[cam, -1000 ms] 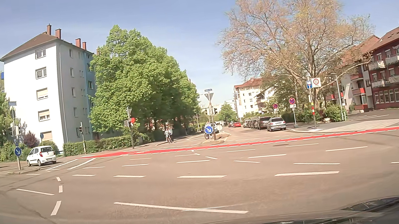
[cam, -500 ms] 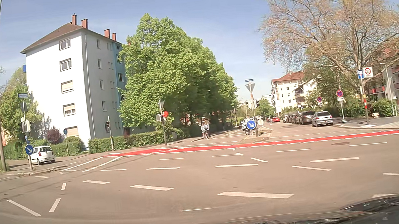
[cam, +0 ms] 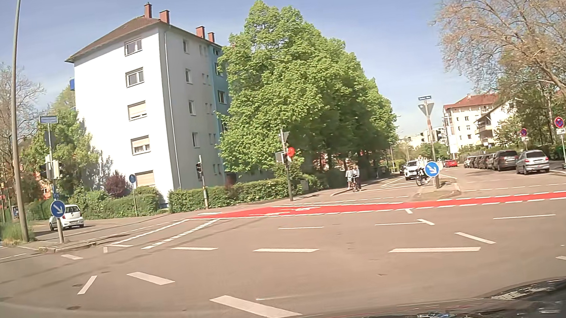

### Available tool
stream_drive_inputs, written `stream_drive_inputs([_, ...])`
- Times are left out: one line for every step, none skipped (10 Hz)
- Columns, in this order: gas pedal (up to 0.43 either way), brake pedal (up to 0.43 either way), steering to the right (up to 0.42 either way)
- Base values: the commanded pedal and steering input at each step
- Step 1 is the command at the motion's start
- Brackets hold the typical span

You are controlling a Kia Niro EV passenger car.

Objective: Follow the waypoints while adhering to traffic rules and regulations

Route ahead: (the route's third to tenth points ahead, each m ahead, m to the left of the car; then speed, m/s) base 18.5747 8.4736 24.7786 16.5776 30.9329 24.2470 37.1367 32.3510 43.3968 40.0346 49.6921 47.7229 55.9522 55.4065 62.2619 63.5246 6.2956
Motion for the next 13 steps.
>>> stream_drive_inputs([0.098, 0.000, -0.186])
stream_drive_inputs([0.098, 0.000, -0.185])
stream_drive_inputs([0.098, 0.000, -0.182])
stream_drive_inputs([0.098, 0.000, -0.178])
stream_drive_inputs([0.098, 0.000, -0.175])
stream_drive_inputs([0.098, 0.000, -0.173])
stream_drive_inputs([0.098, 0.000, -0.170])
stream_drive_inputs([0.098, 0.000, -0.165])
stream_drive_inputs([0.098, 0.000, -0.159])
stream_drive_inputs([0.098, 0.000, -0.154])
stream_drive_inputs([0.110, 0.000, -0.150])
stream_drive_inputs([0.118, 0.000, -0.147])
stream_drive_inputs([0.118, 0.000, -0.145])
